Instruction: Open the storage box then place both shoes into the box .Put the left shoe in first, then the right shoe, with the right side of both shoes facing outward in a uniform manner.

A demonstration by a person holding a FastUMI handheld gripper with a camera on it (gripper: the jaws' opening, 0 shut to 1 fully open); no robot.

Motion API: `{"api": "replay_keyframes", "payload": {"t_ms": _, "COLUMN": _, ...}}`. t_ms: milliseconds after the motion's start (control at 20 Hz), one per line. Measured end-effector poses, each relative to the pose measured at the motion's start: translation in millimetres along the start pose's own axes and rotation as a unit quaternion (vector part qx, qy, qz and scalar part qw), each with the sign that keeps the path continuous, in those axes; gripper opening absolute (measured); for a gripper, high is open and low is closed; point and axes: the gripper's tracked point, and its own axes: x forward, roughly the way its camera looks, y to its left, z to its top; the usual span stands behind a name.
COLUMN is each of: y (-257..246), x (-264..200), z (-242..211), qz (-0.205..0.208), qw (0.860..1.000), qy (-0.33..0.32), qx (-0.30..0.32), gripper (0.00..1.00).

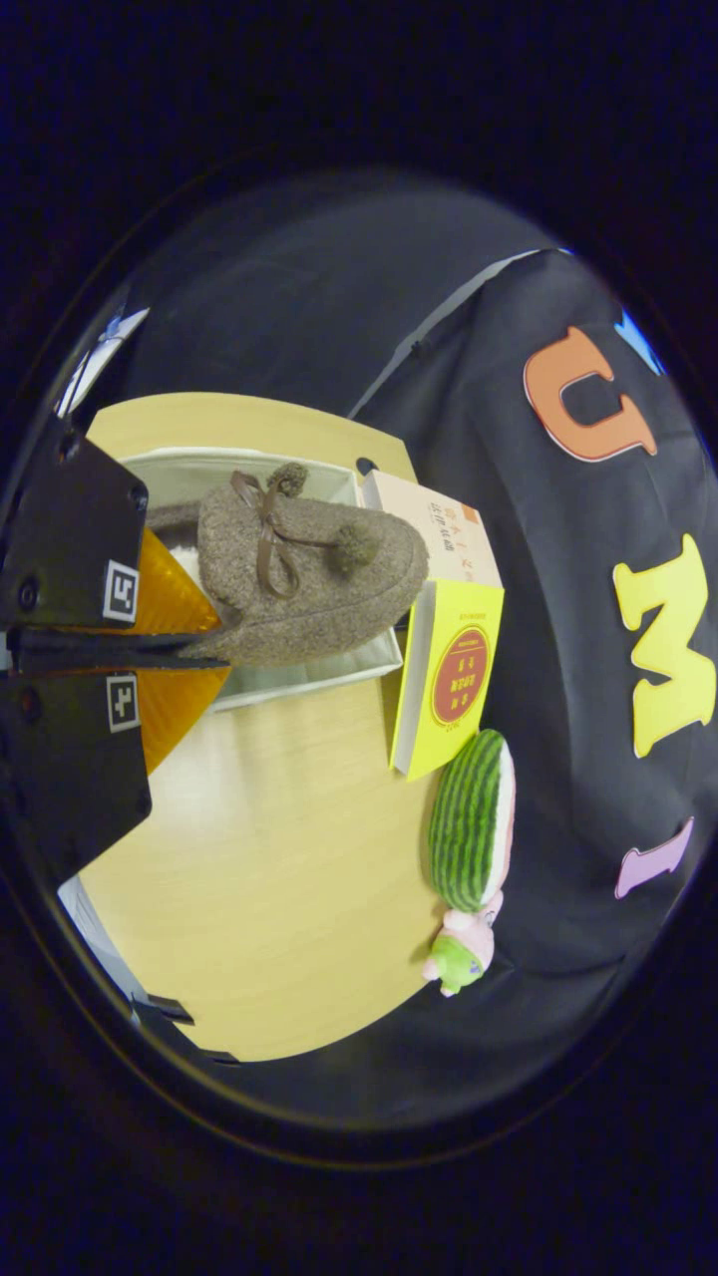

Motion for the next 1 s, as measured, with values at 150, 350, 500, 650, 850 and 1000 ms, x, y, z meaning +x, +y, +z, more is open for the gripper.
{"api": "replay_keyframes", "payload": {"t_ms": 150, "y": 5.4, "x": 9.1, "z": -6.4, "qz": 0.004, "qw": 1.0, "qy": 0.0, "qx": -0.004, "gripper": 0.06}}
{"api": "replay_keyframes", "payload": {"t_ms": 350, "y": -0.8, "x": 18.7, "z": -11.6, "qz": -0.014, "qw": 1.0, "qy": -0.005, "qx": -0.006, "gripper": 0.06}}
{"api": "replay_keyframes", "payload": {"t_ms": 500, "y": 5.8, "x": 23.3, "z": -9.8, "qz": 0.011, "qw": 1.0, "qy": -0.019, "qx": 0.0, "gripper": 0.09}}
{"api": "replay_keyframes", "payload": {"t_ms": 650, "y": -3.2, "x": 10.4, "z": 6.3, "qz": -0.002, "qw": 0.998, "qy": -0.068, "qx": -0.015, "gripper": 0.4}}
{"api": "replay_keyframes", "payload": {"t_ms": 850, "y": -14.2, "x": -22.2, "z": 32.9, "qz": -0.028, "qw": 0.986, "qy": -0.152, "qx": -0.058, "gripper": 0.92}}
{"api": "replay_keyframes", "payload": {"t_ms": 1000, "y": -22.8, "x": -54.4, "z": 47.2, "qz": -0.041, "qw": 0.974, "qy": -0.21, "qx": -0.072, "gripper": 0.96}}
